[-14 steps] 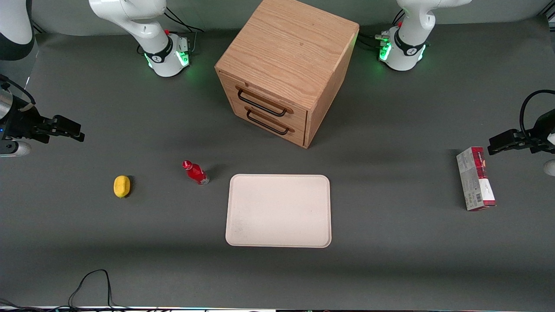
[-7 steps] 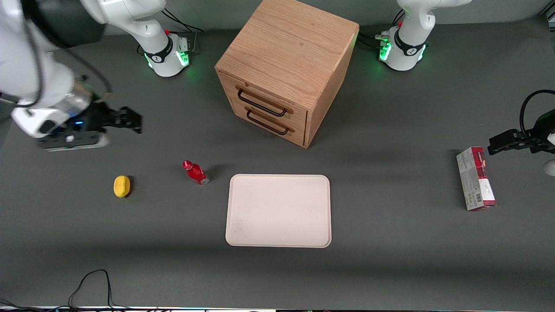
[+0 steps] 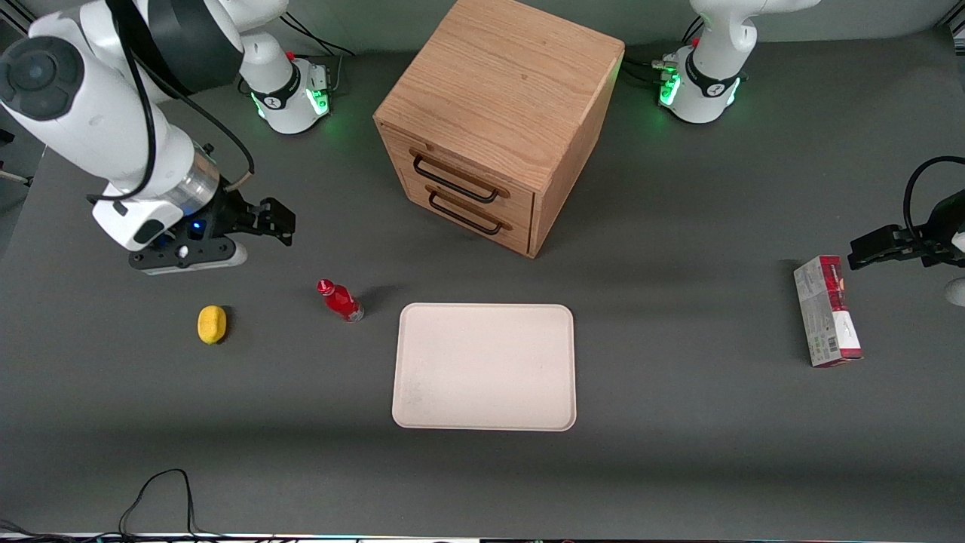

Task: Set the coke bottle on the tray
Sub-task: 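Move the right gripper down toward the red Coca-Cola bottle, then close the right gripper around the red bottle's body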

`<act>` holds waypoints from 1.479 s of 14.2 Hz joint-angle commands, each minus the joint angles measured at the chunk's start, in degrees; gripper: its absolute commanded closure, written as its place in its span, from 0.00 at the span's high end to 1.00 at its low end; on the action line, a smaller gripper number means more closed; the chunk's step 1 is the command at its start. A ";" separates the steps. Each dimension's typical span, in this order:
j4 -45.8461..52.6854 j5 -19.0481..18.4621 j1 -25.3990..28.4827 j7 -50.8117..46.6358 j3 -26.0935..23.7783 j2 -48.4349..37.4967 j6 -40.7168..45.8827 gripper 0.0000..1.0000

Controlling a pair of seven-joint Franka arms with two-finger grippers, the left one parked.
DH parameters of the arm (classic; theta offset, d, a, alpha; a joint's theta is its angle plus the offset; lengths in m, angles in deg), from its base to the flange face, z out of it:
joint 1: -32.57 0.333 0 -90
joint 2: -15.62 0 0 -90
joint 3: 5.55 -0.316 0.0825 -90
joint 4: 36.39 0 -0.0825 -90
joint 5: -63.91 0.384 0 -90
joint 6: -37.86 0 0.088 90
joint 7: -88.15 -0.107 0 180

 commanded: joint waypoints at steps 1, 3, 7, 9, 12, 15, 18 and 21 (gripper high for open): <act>-5.36 1.04 0.04 -0.62 0.12 0.58 -6.88 1.00; -10.46 1.04 0.30 -0.71 0.12 0.75 -12.59 1.00; -20.31 0.96 2.32 -0.97 0.30 0.93 -24.02 1.00; -24.18 0.96 2.41 -1.15 0.30 1.54 -29.20 1.00; -26.83 0.96 2.32 -1.06 0.47 3.56 -34.50 1.00; -26.92 0.96 2.23 -1.06 0.56 5.93 -36.78 1.00; -27.01 0.96 2.23 -1.15 0.56 7.52 -37.23 1.00; -27.19 0.96 2.23 -1.06 0.65 7.61 -36.97 1.00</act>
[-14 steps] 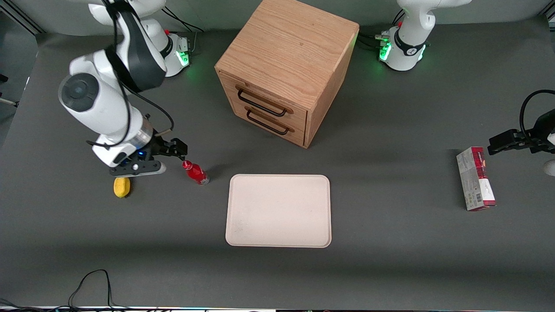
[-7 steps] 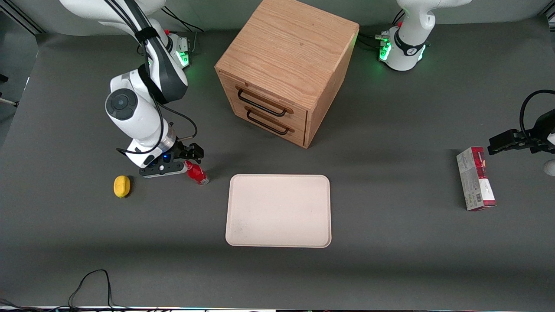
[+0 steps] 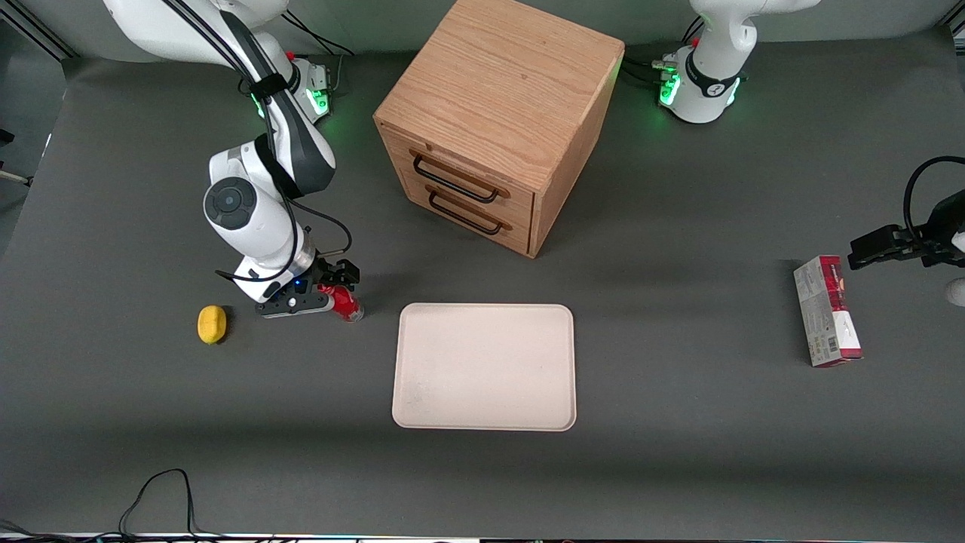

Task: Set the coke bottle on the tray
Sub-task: 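Close the right gripper around the red bottle's body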

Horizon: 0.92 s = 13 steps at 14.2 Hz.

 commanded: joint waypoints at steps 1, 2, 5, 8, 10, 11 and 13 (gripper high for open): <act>-0.35 0.80 0.35 -0.97 0.38 -0.31 -0.57 0.81; -0.26 0.80 0.27 -1.06 0.38 -0.40 -0.48 0.56; -0.26 0.80 0.27 -0.97 0.38 -0.49 -0.39 0.17; 0.18 0.80 0.27 -0.97 0.38 -0.49 -0.39 0.16; 3.15 0.71 0.18 -0.97 0.55 -1.27 2.48 0.16; 7.87 0.71 0.18 -0.71 0.99 -1.45 8.86 0.16; 18.41 0.71 0.18 -0.36 1.34 -1.45 21.70 0.16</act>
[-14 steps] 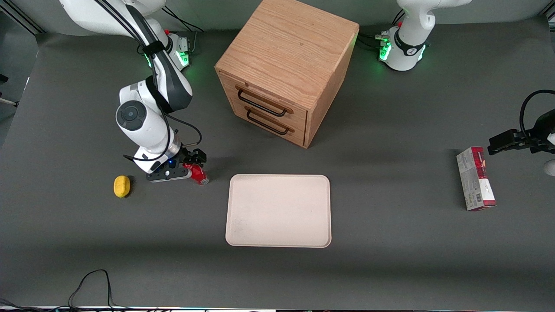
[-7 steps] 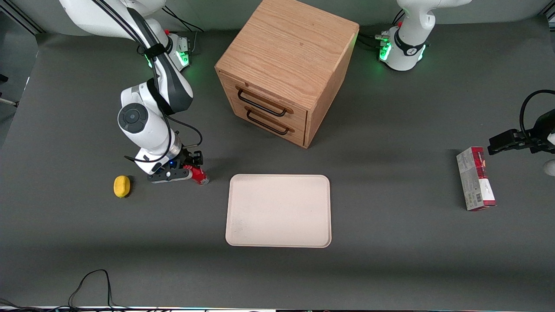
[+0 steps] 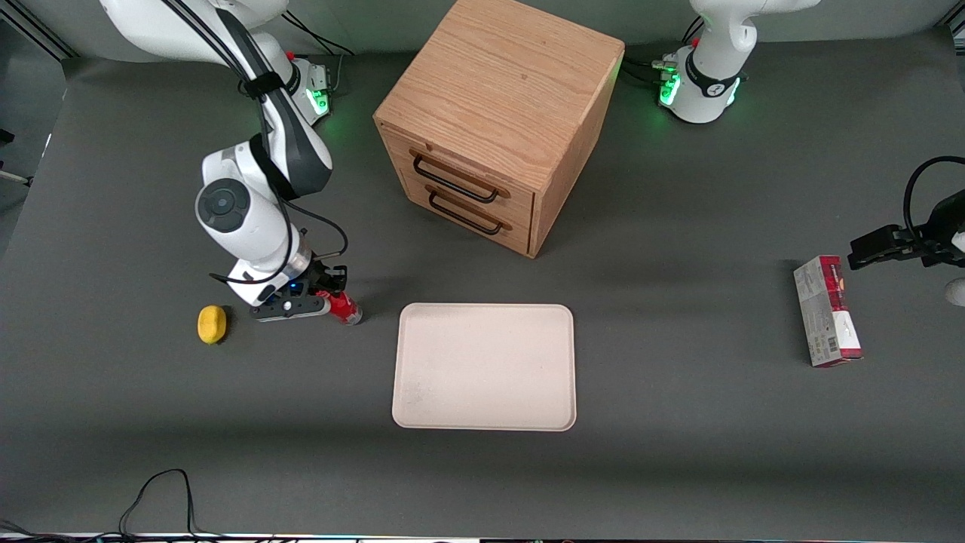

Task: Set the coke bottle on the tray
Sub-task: 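Lift the red bottle and carry it over the white tray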

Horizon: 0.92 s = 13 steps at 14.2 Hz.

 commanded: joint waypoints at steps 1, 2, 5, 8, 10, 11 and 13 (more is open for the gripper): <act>15.19 0.71 0.27 -0.41 0.61 -0.89 16.97 0.16; 20.02 0.71 0.18 -0.67 0.61 -0.80 21.90 0.16; 31.72 0.97 0.27 -0.85 0.61 -0.80 33.87 0.16; 36.24 2.47 0.27 -0.85 0.61 -0.71 37.51 0.16; 37.29 2.38 0.36 -0.76 0.26 -0.19 37.33 0.16; 40.69 2.38 0.45 -0.59 0.09 2.34 37.24 0.16; 50.69 2.29 0.62 -0.58 -0.79 9.79 37.94 0.16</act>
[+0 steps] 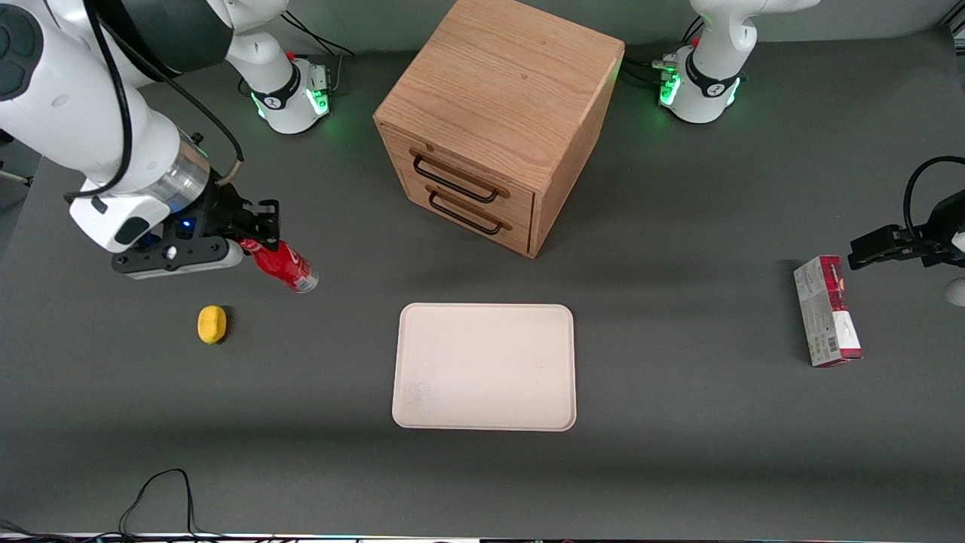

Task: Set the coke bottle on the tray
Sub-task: 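Lift the red bottle and carry it over the white tray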

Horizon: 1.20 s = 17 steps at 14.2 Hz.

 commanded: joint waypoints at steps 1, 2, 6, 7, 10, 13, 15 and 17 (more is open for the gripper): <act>17.52 0.62 0.36 -0.58 -1.75 12.45 2.35 0.16; 20.96 0.35 0.36 -0.58 -2.55 15.80 2.44 0.16; 27.23 -3.59 5.62 -0.14 -3.08 22.68 -0.54 0.13; 27.15 -3.86 6.68 -0.14 -3.08 23.21 -1.59 0.12; 26.97 -3.87 7.13 -0.06 -3.52 25.14 -5.36 0.12; 26.62 -4.04 6.78 -0.06 -3.08 30.58 -10.81 0.12; 26.53 -4.13 6.34 0.03 -2.91 34.10 -13.72 0.12; 26.18 -6.66 6.34 0.21 -2.99 36.65 -14.78 0.12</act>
